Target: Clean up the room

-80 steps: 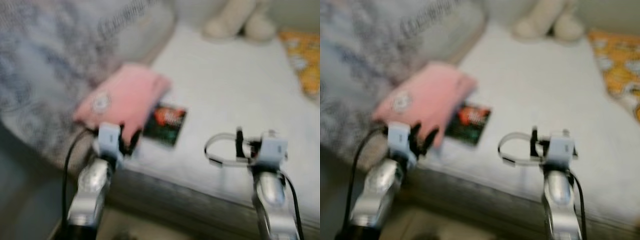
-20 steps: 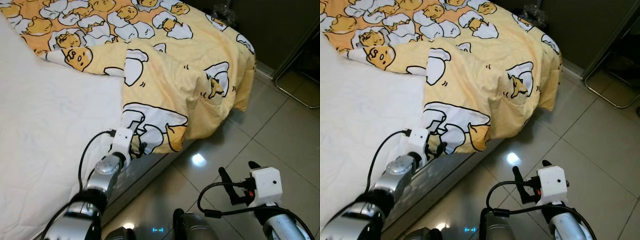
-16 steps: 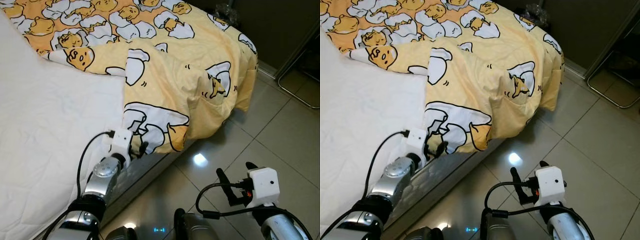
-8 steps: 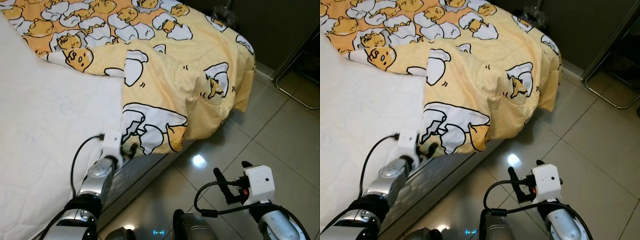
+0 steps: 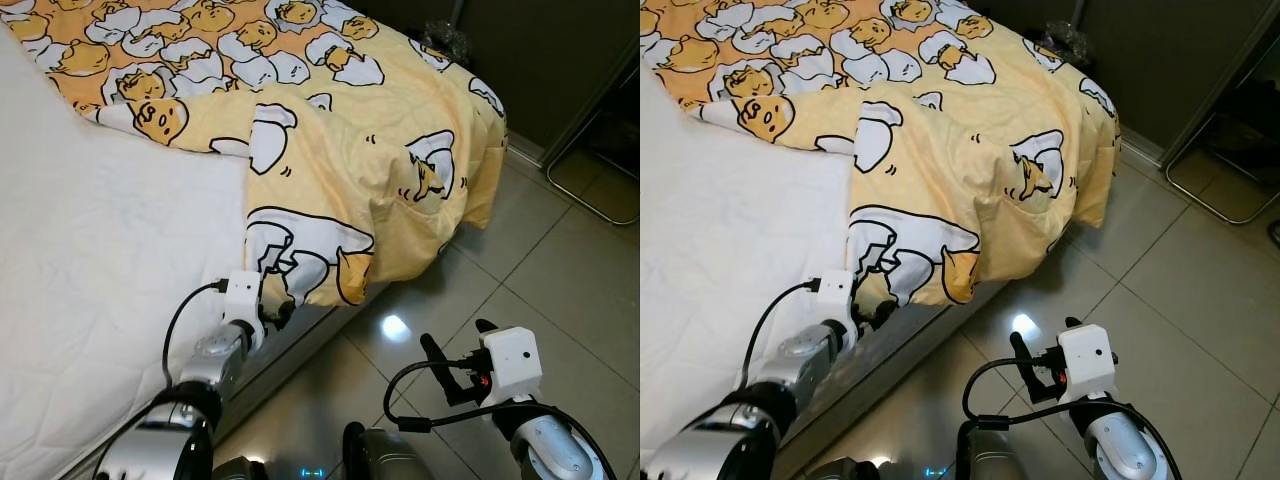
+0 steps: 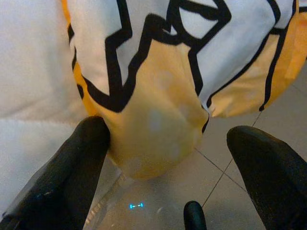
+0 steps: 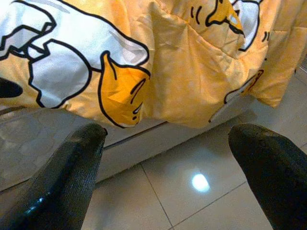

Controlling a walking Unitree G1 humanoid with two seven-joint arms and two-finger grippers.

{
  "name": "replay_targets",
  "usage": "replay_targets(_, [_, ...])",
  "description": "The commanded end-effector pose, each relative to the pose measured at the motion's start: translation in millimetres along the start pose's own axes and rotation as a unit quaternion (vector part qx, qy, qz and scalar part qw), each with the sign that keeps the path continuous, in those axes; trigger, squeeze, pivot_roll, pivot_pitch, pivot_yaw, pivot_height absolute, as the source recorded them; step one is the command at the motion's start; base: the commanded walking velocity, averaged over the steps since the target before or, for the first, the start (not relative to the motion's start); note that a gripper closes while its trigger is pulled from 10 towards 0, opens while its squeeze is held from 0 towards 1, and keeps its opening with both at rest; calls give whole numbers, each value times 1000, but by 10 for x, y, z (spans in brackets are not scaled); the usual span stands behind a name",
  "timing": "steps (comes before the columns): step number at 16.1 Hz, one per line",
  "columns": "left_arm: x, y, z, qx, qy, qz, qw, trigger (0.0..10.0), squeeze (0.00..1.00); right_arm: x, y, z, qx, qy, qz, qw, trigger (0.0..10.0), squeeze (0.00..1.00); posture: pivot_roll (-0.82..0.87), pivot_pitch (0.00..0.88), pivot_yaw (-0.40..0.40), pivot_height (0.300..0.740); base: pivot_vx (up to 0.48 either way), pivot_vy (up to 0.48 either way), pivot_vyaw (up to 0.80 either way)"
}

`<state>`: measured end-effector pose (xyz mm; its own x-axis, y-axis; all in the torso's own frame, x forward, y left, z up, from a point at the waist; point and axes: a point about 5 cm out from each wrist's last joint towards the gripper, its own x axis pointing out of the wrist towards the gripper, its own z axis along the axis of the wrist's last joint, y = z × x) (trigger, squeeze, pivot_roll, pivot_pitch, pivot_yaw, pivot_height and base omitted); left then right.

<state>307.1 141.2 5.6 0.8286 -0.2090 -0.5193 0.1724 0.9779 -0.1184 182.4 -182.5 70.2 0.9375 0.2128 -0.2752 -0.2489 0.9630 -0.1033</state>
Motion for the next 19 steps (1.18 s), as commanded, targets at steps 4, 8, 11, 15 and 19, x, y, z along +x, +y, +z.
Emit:
replay_targets(4, [41,-76,19,-50,10,-2,999,0,0,-17,13,-31,4,8,-3,1000,10000,0,-253,155,-1,740,0,0,0])
replay_targets(8, [12,29,-63,-164,15,32,986,0,0,-55,-14,-37,2,12,-9,1000,10000,0,-275,164,-6,740,0,0,0])
replay_targets(11, [-15,8,-188,-140,31,27,989,0,0,-73,-44,-35,-1,14,-12,1000,10000,0,-285,168,-8,740,0,0,0])
replay_targets(15, [-19,-5,-209,-86,42,18,995,0,0,-34,-28,38,5,2,1,1000,10000,0,-277,168,-15,740,0,0,0])
replay_targets(19, [-22,38,-179,-142,25,24,989,0,0,-7,-51,58,2,1,2,1000,10000,0,-272,169,-23,740,0,0,0])
